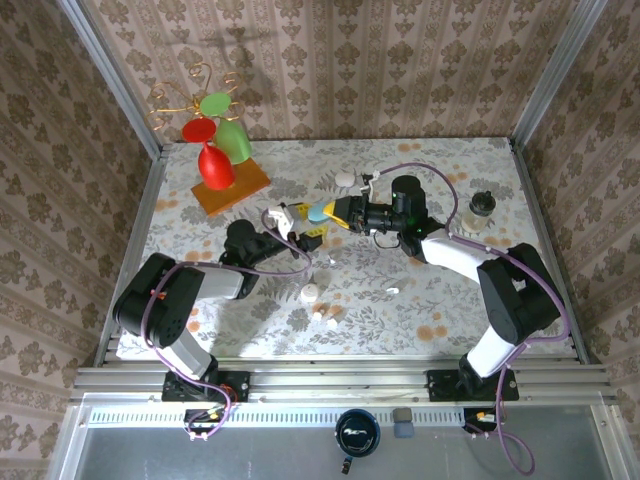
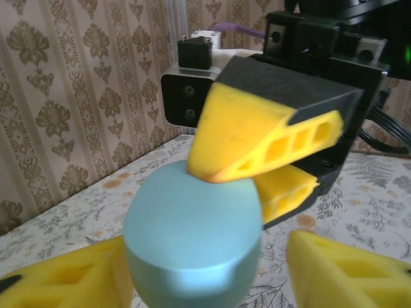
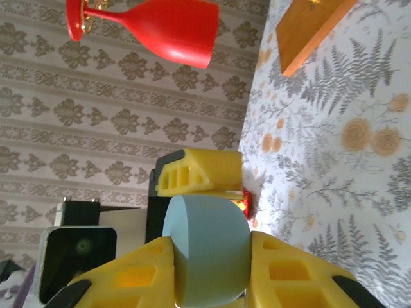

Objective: Insert the wireless bluetooth earbuds into the charging case

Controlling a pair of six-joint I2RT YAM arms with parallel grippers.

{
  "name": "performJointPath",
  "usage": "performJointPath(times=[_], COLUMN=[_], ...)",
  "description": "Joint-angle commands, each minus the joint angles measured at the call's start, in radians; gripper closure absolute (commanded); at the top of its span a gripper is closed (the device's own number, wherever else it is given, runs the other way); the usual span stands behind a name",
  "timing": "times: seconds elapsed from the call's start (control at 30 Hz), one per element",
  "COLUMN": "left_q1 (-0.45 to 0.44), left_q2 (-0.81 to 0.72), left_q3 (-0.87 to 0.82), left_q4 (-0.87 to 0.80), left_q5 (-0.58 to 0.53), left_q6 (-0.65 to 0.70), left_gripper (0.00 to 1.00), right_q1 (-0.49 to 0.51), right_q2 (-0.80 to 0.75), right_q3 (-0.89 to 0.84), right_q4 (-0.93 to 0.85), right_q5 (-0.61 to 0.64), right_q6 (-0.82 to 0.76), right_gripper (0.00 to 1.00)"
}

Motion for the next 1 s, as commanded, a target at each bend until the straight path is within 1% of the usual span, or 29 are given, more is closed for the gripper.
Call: performJointPath(times=[0.0,0.07,0.13,0.27,0.37,0.5,0.8,0.93,0.97], left_q1=[-0.006,-0.006,-0.006,-0.008,-0.008,-0.008,-0.008,-0.008,-0.006], left_q2=[-0.023,-0.024,-0.024,-0.025,-0.025,-0.029,-0.029,-0.041,-0.044], left_q3=[-0.024,-0.040,-0.054,-0.083,-0.100,-0.115,-0.123,-0.134,-0.138], left_q4=[0.020,0.019,0.019,0.018,0.018,0.017,0.020,0.018,0.017], left_q5=[0.014,0.007,0.001,0.007,0.007,0.007,0.018,-0.002,-0.007], left_q6=[0.032,0.047,0.052,0.054,0.052,0.049,0.057,0.057,0.055], left_gripper=[0.27,0.21,0.18,0.18,0.17,0.16,0.03,0.00,0.00], right_q1=[-0.026,-0.043,-0.061,-0.106,-0.142,-0.169,-0.187,-0.187,-0.186], right_q2=[-0.028,-0.043,-0.055,-0.090,-0.094,-0.083,-0.008,0.010,0.010], right_q3=[-0.032,-0.052,-0.068,-0.138,-0.185,-0.243,-0.304,-0.317,-0.316], right_q4=[-0.036,-0.083,-0.130,-0.209,-0.254,-0.252,-0.244,-0.233,-0.235], right_q5=[0.061,0.103,0.150,0.286,0.365,0.419,0.501,0.516,0.522], right_q6=[-0.048,-0.082,-0.109,-0.155,-0.176,-0.176,-0.186,-0.195,-0.209], right_gripper=[0.76,0.76,0.76,0.76,0.76,0.77,0.76,0.72,0.70])
